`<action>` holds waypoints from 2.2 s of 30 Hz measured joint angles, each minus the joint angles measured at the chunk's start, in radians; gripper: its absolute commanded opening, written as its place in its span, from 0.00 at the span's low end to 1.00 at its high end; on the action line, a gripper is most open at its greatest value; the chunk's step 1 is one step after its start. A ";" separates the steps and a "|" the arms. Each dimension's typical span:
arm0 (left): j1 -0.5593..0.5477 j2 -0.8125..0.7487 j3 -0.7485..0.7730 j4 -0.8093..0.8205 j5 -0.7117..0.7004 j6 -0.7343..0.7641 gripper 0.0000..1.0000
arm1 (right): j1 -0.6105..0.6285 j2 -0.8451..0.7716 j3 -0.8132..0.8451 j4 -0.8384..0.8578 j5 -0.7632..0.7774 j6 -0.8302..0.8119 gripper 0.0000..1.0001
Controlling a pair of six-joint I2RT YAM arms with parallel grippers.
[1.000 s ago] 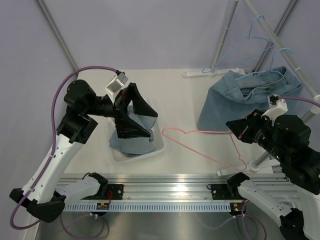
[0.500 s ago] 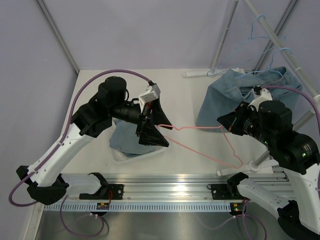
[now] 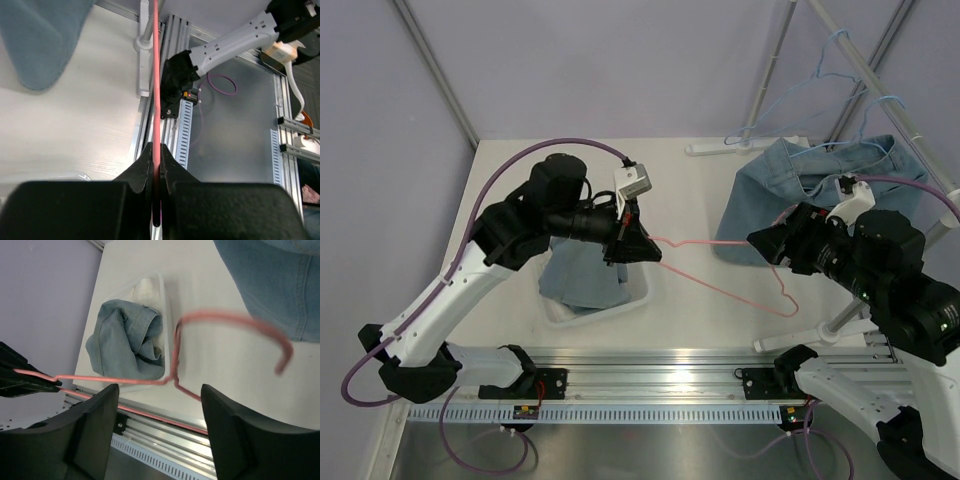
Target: Remove the skirt from the hanger
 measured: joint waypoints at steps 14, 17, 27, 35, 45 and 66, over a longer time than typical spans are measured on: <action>-0.003 0.011 -0.005 0.274 -0.090 -0.139 0.00 | 0.000 -0.261 0.279 0.110 0.084 0.053 0.99; -0.008 0.060 0.026 0.338 -0.089 -0.177 0.00 | 0.000 -0.349 0.301 0.193 0.100 0.090 0.98; -0.104 0.280 0.209 0.492 -0.090 -0.265 0.00 | 0.000 -0.498 0.309 0.319 0.134 0.168 0.86; -0.165 0.447 0.373 0.563 -0.097 -0.310 0.00 | 0.000 -0.498 0.326 0.292 0.142 0.183 0.87; -0.193 0.533 0.395 0.547 -0.138 -0.312 0.04 | 0.000 -0.519 0.327 0.259 0.158 0.185 0.88; -0.039 0.455 0.296 0.441 -0.137 -0.100 0.77 | 0.000 -0.541 0.294 0.209 0.198 0.184 0.89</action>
